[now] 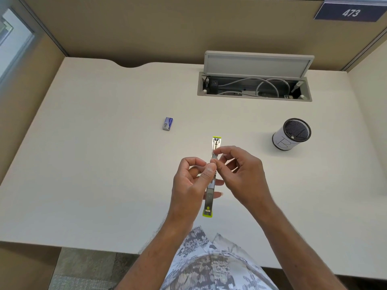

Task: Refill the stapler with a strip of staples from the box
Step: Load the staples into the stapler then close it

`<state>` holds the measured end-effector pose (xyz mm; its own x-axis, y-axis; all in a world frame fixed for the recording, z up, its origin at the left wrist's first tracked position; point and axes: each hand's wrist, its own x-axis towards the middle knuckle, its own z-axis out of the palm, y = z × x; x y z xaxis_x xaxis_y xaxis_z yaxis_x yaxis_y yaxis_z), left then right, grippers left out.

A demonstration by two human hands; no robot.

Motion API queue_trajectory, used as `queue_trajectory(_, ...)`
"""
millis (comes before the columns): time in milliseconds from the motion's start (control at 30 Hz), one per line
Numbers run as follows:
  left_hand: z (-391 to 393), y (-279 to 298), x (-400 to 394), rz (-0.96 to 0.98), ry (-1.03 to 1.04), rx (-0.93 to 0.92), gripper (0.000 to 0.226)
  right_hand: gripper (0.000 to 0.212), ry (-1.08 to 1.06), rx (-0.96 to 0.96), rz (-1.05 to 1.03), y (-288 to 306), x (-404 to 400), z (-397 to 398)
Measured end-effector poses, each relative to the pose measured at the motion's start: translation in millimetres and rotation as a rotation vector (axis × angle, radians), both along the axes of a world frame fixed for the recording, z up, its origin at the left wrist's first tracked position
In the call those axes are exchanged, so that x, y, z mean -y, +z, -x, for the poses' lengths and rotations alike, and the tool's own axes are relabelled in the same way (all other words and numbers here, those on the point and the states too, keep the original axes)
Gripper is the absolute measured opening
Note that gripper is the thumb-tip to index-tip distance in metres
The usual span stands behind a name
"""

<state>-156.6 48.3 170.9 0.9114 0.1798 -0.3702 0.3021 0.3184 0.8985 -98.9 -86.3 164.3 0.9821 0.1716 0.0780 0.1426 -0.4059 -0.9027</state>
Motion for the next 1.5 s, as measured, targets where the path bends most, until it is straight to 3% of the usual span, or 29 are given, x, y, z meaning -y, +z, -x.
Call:
queue_trajectory(167,0,0,1,0.005,0.004,0.005,0.031,0.025,-0.052,-0.038,0.048,3,-4,3)
queue_trajectory(233,0,-1,2,0.005,0.005,0.001,0.029,0.032,-0.094,-0.229,-0.061,3,-6,0)
queue_trajectory(333,2,-3,4,-0.009,-0.004,-0.010,0.029,0.023,-0.107,-0.535,-0.227,3,-5,-10)
queue_trajectory(433,2,-3,4,-0.015,0.000,-0.007,0.030,0.019,-0.068,-0.647,-0.302,3,-1,-14)
queue_trajectory(533,1,-1,2,-0.006,0.011,-0.003,0.031,0.033,-0.114,-0.364,-0.072,5,-1,-9)
queue_trajectory(633,1,0,2,-0.022,0.013,0.014,0.024,0.019,-0.035,0.074,0.229,10,-3,1)
queue_trajectory(700,1,1,2,-0.035,0.012,0.021,0.022,0.013,0.023,0.188,0.368,15,-4,5)
queue_trajectory(933,3,0,2,-0.049,0.020,0.024,0.020,0.010,0.150,0.269,0.613,32,-3,4)
queue_trajectory(1100,5,-2,4,-0.050,0.025,0.014,0.022,0.021,0.244,0.297,0.742,38,1,-3)
queue_trajectory(1500,4,3,2,-0.035,0.045,0.020,0.027,0.021,0.408,0.354,0.625,38,12,-25)
